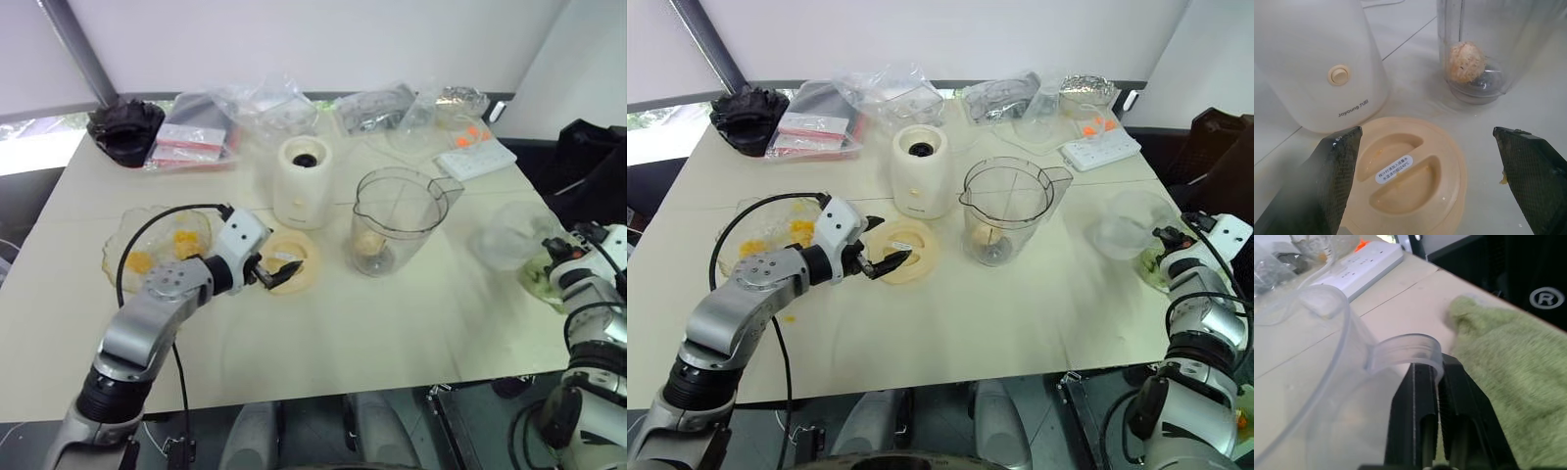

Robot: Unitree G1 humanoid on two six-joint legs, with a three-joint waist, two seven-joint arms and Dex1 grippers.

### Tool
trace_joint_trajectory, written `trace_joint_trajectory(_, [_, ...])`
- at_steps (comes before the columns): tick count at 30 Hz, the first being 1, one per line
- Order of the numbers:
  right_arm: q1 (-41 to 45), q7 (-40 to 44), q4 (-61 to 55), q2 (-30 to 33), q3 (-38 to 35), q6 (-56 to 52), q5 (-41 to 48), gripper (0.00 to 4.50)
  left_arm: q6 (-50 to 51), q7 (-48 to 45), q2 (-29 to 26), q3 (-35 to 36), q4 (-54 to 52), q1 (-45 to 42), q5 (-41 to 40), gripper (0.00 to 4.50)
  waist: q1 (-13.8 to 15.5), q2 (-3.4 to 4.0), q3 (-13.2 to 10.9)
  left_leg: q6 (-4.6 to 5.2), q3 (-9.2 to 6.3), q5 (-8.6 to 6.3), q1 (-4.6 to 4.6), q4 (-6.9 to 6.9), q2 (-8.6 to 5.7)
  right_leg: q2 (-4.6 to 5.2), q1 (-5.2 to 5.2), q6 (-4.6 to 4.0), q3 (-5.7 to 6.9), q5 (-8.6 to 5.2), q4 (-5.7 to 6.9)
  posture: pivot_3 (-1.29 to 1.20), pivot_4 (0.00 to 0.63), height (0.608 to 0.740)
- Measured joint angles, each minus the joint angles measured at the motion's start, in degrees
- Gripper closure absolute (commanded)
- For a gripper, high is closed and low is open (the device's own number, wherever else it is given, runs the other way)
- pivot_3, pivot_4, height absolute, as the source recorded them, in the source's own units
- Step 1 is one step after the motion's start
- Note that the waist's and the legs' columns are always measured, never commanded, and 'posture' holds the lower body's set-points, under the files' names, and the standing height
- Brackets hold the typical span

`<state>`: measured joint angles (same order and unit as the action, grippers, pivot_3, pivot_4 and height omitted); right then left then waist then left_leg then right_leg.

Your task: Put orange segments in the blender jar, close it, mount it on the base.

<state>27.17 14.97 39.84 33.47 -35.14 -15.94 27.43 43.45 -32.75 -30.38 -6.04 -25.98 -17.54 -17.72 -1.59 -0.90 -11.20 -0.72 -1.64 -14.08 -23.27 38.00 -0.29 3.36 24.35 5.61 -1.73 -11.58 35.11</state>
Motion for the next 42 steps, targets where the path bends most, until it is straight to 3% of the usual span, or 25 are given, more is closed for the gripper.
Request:
trace_joint_trajectory(14, [-0.40,-0.85,-12.59,-0.81,-1.35,-1.21,4.03,4.42,-0.44,-2.23,-0.30,-0.52,0.04,-0.02,0.00,0.00,0.55,0.17,-0.03,0.00,0.01,0.00,-0.05,-0.04,-0.01,0.00,0.08,0.00,-0.02,0.00,0.00,0.00,0.150,0.740])
trace_joint_trajectory(28, [2.91,1.74,-29.59,10.03,7.62,-3.75,-1.65,4.42,-4.35,-4.36,-0.05,-2.16,3.88,-1.22,0.95,0.00,0.63,0.41,-0.07,0.00,0.04,0.00,-0.08,-0.05,0.00,0.00,0.14,0.00,-0.04,-0.01,0.00,0.00,0.150,0.740])
trace_joint_trajectory(42, [5.39,4.49,-40.71,12.71,16.09,-7.58,-7.94,4.42,-6.46,-4.92,0.07,-2.77,5.67,-2.40,2.17,0.00,0.79,0.41,-0.07,0.00,0.03,0.00,-0.13,-0.05,0.01,0.03,0.20,-0.01,-0.04,-0.01,-0.01,0.00,0.150,0.740])
